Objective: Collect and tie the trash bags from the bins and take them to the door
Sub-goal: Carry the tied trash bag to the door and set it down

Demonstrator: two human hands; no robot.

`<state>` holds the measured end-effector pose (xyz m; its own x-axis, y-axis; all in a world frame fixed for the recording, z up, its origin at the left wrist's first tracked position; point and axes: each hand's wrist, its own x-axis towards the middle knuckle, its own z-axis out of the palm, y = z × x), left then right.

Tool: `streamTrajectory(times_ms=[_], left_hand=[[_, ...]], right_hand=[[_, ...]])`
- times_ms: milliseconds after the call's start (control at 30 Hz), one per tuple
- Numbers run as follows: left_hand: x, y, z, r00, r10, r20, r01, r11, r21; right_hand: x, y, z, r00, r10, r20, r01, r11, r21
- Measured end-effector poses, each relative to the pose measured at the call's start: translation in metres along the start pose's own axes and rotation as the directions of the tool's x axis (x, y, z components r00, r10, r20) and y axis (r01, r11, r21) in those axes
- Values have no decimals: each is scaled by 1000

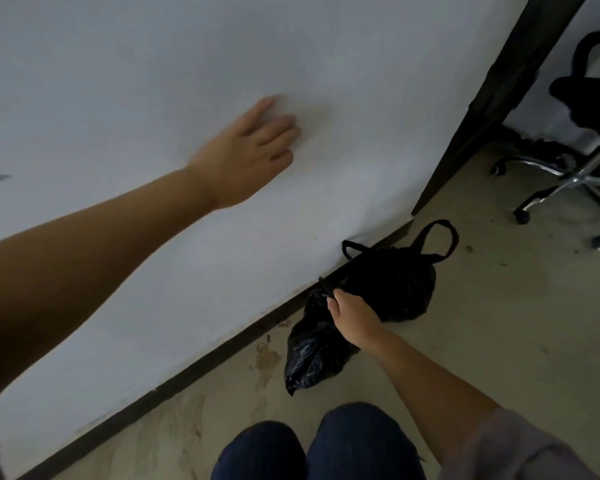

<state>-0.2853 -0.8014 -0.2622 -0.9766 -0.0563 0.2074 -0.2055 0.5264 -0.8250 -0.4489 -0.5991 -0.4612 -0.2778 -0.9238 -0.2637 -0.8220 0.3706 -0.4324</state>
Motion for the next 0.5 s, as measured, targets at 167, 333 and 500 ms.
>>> streamTrajectory(times_ms=[167,333,500], left_hand=[[1,-2,10,998,-32,-55,35,998,49],[2,-1,6,996,-59,-69,63,996,70],[4,1,-1,994,-85,-65,82,995,-57]], right_hand=[[11,31,39,996,-57,64,68,982,-179],[14,30,32,992,-64,112,86,974,-210],[6,17,-32,993,-67,92,98,917,-387]])
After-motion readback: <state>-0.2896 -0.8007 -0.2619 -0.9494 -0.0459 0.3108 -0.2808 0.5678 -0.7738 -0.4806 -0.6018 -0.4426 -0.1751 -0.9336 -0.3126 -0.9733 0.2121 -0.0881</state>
